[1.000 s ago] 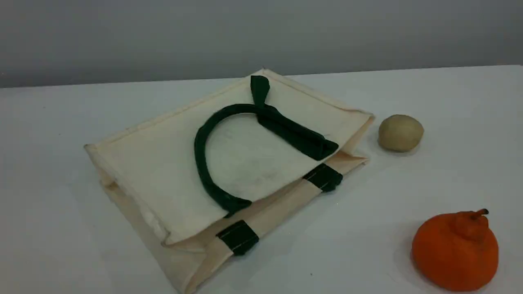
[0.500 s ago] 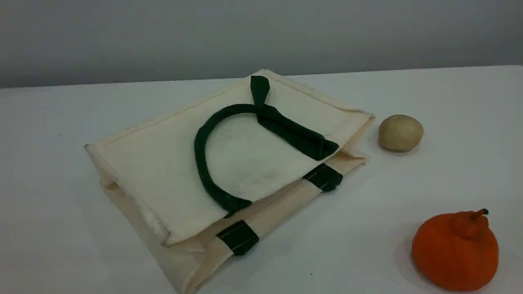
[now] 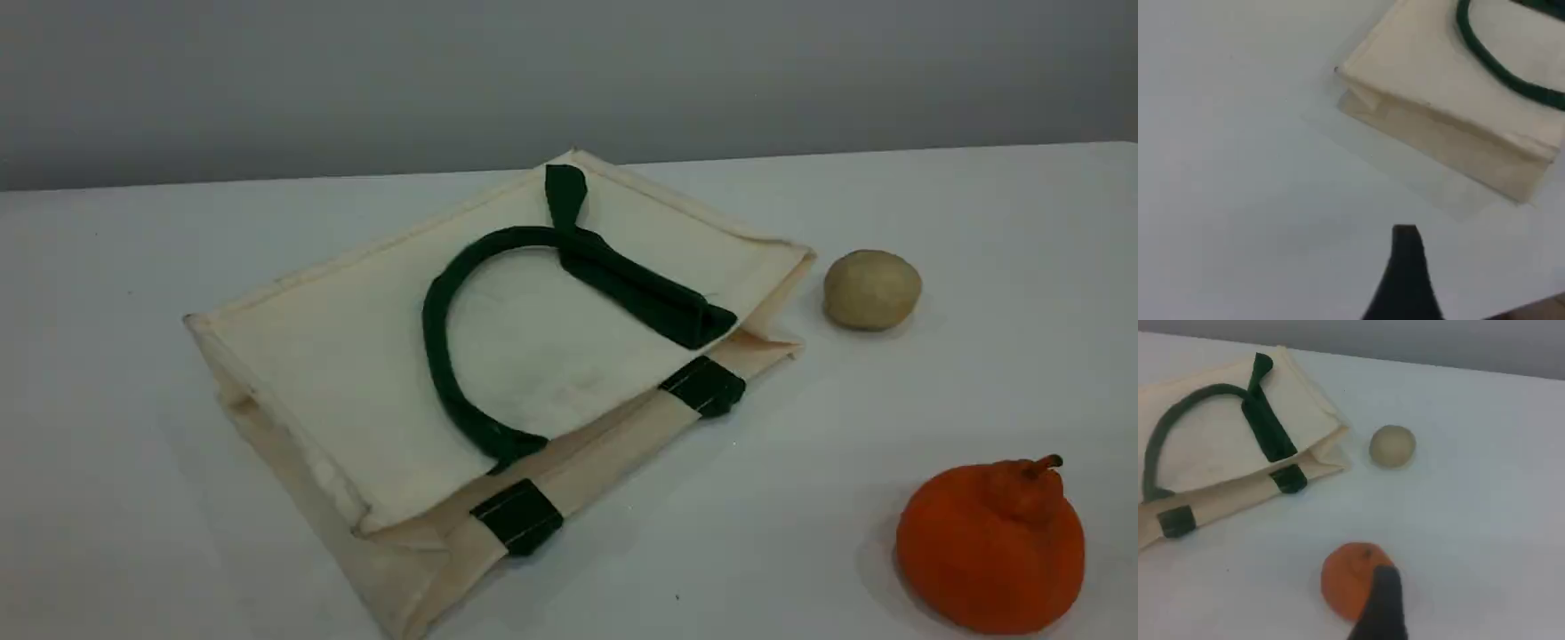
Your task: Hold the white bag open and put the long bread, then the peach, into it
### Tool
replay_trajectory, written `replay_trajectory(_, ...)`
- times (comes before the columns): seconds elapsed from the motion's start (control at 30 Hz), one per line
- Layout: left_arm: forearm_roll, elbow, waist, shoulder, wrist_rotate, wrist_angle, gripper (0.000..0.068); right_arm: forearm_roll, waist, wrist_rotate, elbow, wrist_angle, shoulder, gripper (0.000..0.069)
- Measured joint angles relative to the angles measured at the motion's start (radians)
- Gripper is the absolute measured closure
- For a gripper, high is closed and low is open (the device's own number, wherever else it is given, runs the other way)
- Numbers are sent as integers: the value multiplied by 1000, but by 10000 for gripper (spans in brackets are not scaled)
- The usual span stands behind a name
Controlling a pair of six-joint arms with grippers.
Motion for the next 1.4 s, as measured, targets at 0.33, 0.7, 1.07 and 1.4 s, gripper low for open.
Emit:
replay_trajectory(0.33,3,43,0,0,-72,13,157,0,0,0,-1,3,0,102)
replay_trajectory(0.7,8,54,0,0,-104,27,157,-9,0,9,-1,4,0,102)
replay_trajectory(1.07,8,54,0,0,-104,27,157,-9,0,9,-1,4,0,102)
replay_trajectory(1.4,7,54,3,0,-104,27,157,-6,0,9,-1,4,0,102)
